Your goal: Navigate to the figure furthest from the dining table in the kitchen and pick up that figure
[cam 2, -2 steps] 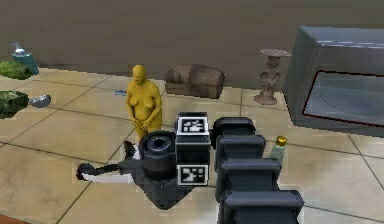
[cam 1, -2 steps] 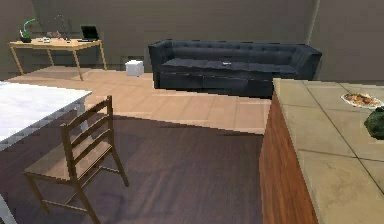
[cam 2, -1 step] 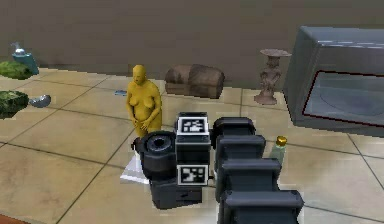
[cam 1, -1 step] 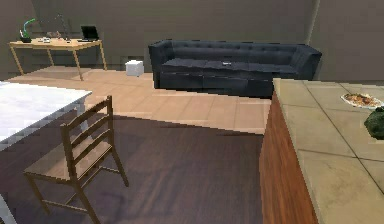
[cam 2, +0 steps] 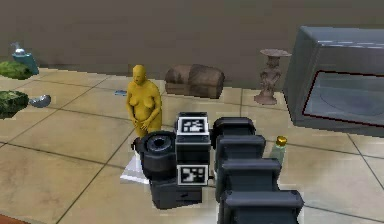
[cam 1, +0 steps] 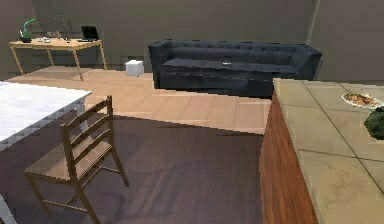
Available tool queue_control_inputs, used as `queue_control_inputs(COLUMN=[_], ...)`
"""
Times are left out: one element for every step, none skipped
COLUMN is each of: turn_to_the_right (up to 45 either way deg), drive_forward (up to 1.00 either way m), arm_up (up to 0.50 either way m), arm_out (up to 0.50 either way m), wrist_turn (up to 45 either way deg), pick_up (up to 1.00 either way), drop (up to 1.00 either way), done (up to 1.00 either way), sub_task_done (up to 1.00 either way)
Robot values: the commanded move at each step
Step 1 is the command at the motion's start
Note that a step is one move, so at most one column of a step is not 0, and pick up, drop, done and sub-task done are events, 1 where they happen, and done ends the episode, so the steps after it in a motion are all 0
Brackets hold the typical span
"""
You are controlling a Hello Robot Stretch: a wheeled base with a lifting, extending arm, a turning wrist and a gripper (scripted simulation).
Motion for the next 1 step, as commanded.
queue_control_inputs(turn_to_the_right=[0.0], drive_forward=[0.00], arm_up=[0.00], arm_out=[0.00], wrist_turn=[0.0], pick_up=[0.00], drop=[0.00], done=[1.00], sub_task_done=[0.00])
